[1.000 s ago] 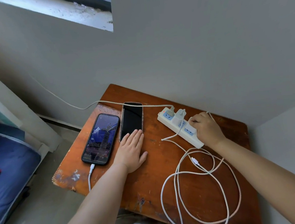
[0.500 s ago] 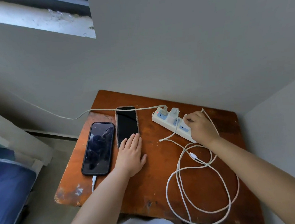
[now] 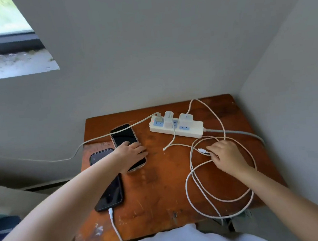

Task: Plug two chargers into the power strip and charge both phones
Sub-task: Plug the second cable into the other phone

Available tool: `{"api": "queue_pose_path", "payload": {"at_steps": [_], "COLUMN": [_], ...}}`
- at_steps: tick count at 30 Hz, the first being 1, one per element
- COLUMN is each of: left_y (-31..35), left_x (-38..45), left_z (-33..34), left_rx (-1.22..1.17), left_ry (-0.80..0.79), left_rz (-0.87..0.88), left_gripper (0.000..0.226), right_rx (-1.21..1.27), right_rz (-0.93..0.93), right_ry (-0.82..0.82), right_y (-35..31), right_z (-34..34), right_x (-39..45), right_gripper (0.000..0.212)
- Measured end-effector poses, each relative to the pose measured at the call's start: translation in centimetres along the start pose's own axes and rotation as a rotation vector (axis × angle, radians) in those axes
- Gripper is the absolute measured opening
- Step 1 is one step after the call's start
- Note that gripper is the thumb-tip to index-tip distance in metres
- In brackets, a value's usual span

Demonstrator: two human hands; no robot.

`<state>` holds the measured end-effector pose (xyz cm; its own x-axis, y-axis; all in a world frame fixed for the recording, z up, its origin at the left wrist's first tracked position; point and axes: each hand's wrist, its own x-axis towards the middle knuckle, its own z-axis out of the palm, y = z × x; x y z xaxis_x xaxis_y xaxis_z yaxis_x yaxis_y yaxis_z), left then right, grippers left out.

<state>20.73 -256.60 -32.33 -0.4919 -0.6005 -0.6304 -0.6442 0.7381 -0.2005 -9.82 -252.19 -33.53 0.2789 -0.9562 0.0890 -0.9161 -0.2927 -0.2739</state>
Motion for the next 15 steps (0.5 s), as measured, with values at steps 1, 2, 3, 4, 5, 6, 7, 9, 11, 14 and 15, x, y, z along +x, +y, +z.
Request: {"api": "queue_pose_path", "payload": {"at_steps": [1,2,3,4,5,6,7,9,11,14,15], "left_y": [0.1,0.2,0.5,0.7,1.0,1.2,1.3,1.1,0.4,-0.3,-0.4], "left_x": [0.0,0.0,0.0,0.2,0.3,0.5,0.6,0.4,0.1,-0.1,0.0], "left_z": [-0.1,-0.1,-0.1,0.0,0.1,0.1,0.2,0.3,0.4,0.6,0.7], "left_rx": [0.050,0.096,0.140,0.186,0.228,0.259,0.275,0.285,0.284,0.231,0.214], "left_ry": [-0.026,-0.047,-0.065,-0.081,-0.091,-0.092,-0.083,-0.043,0.007,0.030,0.029], "left_rz": [0.007,0.011,0.015,0.019,0.025,0.033,0.043,0.084,0.155,0.219,0.230], "left_gripper": [0.080,0.080,0.079,0.077,0.075,0.072,0.070,0.068,0.068,0.074,0.078], "right_rx": [-0.017,-0.037,-0.056,-0.070,-0.074,-0.077,-0.077,-0.091,-0.092,-0.040,0.005], "right_rz": [0.090,0.166,0.215,0.243,0.262,0.271,0.270,0.257,0.248,0.209,0.199], "right_ry": [-0.019,-0.036,-0.043,-0.042,-0.045,-0.042,-0.028,0.010,0.014,0.007,0.007], "right_y": [0.2,0.2,0.0,-0.3,-0.7,-1.0,-1.3,-1.6,-2.0,-2.8,-3.4], "right_z": [0.6,1.2,1.6,2.0,2.1,2.1,2.1,1.9,1.5,1.5,1.5], "right_x": [-0.6,-1.0,-1.1,-1.2,-1.2,-1.2,-1.1,-1.2,-1.3,-2.4,-2.9], "right_gripper": [0.022,0.022,0.023,0.025,0.024,0.023,0.021,0.019,0.019,0.019,0.019]}}
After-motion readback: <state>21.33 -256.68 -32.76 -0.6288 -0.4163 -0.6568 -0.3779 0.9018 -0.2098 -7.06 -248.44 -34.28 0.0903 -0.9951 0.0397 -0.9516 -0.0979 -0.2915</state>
